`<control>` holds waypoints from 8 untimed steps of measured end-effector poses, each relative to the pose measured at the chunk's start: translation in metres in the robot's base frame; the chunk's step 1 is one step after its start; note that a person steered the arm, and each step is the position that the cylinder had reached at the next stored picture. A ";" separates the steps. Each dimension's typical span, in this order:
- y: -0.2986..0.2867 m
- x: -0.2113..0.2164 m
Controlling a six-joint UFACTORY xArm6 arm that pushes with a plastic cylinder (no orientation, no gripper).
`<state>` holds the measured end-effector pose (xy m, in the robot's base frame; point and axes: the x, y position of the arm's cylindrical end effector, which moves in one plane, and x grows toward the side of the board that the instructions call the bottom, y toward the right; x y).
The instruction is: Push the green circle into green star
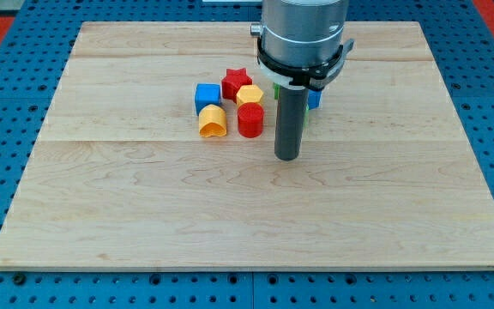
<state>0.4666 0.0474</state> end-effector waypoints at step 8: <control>-0.021 0.018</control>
<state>0.4846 0.0264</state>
